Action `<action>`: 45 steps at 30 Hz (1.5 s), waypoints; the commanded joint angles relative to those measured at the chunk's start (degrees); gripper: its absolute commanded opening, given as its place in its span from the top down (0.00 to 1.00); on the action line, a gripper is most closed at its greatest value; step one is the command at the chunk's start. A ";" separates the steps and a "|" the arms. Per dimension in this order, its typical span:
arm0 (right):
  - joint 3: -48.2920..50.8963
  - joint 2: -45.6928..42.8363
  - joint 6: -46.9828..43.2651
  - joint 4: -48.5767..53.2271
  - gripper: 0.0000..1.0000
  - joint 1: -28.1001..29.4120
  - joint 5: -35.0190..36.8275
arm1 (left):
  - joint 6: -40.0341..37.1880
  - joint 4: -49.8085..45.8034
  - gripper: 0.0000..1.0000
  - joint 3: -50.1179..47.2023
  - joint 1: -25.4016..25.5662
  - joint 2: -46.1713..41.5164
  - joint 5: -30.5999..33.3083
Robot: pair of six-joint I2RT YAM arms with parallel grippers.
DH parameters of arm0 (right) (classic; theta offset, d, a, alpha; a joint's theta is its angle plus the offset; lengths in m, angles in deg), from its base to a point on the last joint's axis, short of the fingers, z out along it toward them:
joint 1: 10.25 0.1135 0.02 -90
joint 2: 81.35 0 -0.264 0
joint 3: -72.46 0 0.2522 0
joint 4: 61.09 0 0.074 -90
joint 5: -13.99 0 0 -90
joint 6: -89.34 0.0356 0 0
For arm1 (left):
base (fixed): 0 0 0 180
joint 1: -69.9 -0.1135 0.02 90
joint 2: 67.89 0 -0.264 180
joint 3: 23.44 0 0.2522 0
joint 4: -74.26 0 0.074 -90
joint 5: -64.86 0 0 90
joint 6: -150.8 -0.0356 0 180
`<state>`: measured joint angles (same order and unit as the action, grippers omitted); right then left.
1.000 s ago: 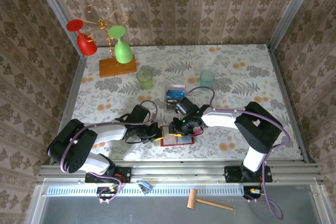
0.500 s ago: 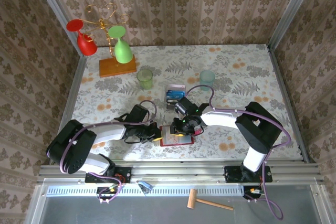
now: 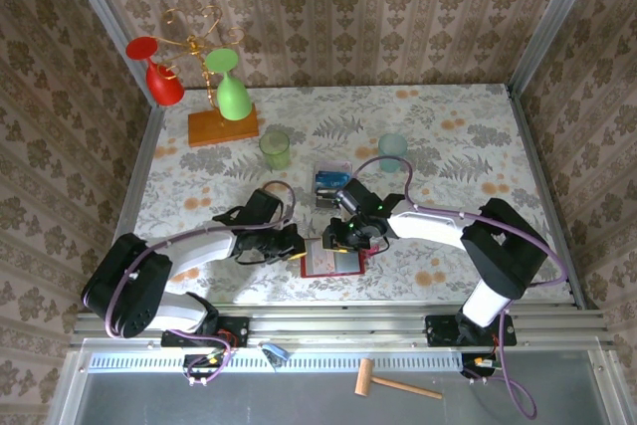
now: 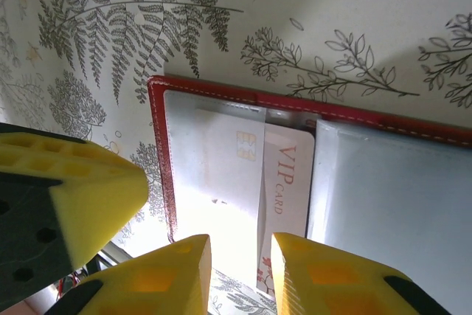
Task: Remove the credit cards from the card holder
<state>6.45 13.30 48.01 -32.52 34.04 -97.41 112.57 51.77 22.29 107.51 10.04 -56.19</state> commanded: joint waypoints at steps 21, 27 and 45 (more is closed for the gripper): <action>3.72 2.04 2.31 -3.43 0.72 -1.43 -3.38 | -1.39 -0.16 1.00 2.14 4.39 7.94 1.62; 4.15 3.02 2.35 -4.36 0.72 -1.53 -4.18 | -2.02 -1.50 1.00 1.93 4.37 7.98 2.59; 6.85 2.47 5.37 -11.38 0.77 -2.11 -8.37 | -1.67 -0.60 1.00 0.82 4.32 7.93 2.84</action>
<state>12.48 15.90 52.29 -42.55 32.09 -104.02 111.93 53.19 24.48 111.51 17.38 -55.32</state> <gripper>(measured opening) 0.229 0.050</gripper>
